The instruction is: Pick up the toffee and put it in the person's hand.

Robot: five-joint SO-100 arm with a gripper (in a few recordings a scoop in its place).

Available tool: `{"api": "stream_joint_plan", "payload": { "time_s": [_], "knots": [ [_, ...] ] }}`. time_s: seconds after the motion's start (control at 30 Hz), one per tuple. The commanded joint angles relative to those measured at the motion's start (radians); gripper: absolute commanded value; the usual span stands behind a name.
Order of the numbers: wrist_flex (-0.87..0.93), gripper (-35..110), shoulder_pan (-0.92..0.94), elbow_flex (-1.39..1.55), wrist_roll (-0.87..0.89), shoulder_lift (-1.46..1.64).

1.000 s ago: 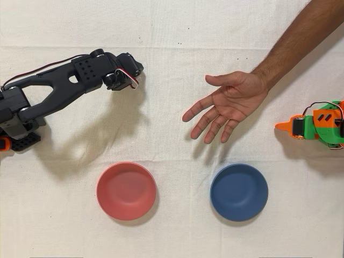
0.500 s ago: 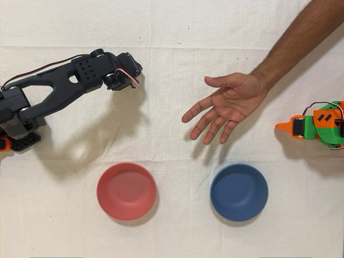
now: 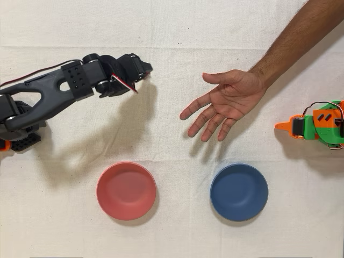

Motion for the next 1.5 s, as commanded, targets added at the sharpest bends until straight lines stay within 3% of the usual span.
{"api": "stream_joint_plan", "payload": {
  "time_s": [0.0, 1.07, 1.47],
  "knots": [
    [-0.005, 7, 0.034, -0.129, -0.014, 0.138],
    [-0.109, 4, 0.192, -0.684, -0.118, -0.175],
    [-0.218, 4, 0.27, -0.735, -0.19, -0.278]
  ]
}}
